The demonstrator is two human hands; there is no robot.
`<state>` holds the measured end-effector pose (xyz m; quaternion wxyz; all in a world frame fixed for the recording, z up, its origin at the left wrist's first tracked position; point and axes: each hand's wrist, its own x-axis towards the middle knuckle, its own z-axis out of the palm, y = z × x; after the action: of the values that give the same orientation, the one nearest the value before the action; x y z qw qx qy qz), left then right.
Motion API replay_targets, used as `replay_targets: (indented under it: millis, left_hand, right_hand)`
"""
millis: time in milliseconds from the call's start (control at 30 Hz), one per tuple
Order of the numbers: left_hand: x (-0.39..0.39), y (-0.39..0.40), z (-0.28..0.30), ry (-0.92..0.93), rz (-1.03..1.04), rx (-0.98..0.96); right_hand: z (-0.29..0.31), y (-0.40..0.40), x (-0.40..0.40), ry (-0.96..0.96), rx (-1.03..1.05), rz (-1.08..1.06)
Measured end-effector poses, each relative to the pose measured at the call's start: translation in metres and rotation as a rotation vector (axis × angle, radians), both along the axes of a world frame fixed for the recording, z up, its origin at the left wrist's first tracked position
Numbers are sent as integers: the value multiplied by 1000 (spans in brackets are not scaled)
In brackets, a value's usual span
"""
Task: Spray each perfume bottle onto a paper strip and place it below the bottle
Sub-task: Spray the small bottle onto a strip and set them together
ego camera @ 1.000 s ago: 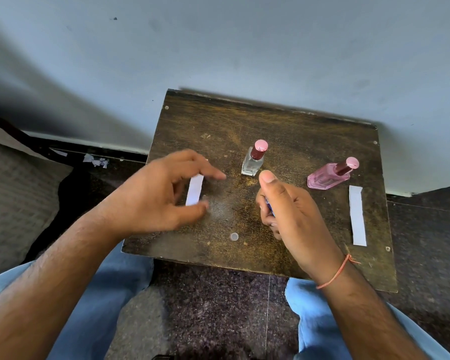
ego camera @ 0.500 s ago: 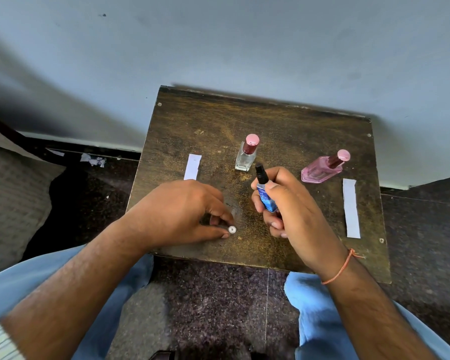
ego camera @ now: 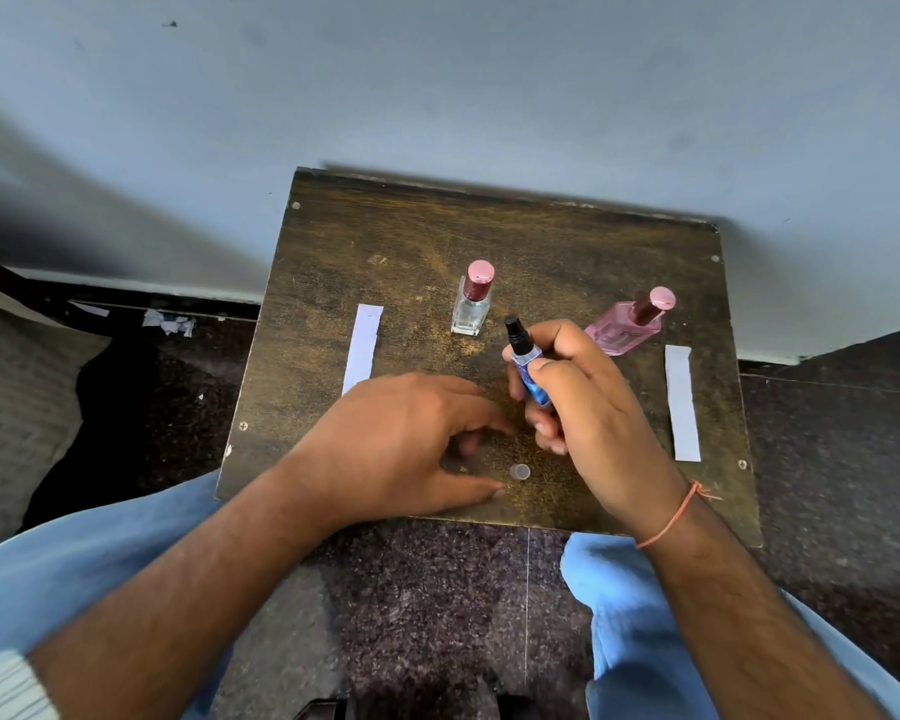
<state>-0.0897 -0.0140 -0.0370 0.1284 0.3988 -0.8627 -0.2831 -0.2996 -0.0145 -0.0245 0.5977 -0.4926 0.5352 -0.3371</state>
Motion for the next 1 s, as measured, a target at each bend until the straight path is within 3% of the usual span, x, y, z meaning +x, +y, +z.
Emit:
replay_targets:
  millis: [233,333,433,533,700,1000]
  left_hand:
    - [-31,8,-5,-81,29,-63]
    - [-23,-1,-7,-26,11,-27]
    - [-6,-13,2,156,15,146]
    - [12,-23,13,429,202,328]
    - [26,-30,18,784,426,316]
    - [46,-28,15,709,464,368]
  right_hand:
    - [-1,2,-9,-6,-59,-7]
    - [-4,2,-11,-11,-60,1]
    - [-6,2,-13,3,-50,0]
    - [-6,1,-14,22,-78,13]
    - [-4,1,-12,83,-156,58]
    - [-4,2,1,212,-278,86]
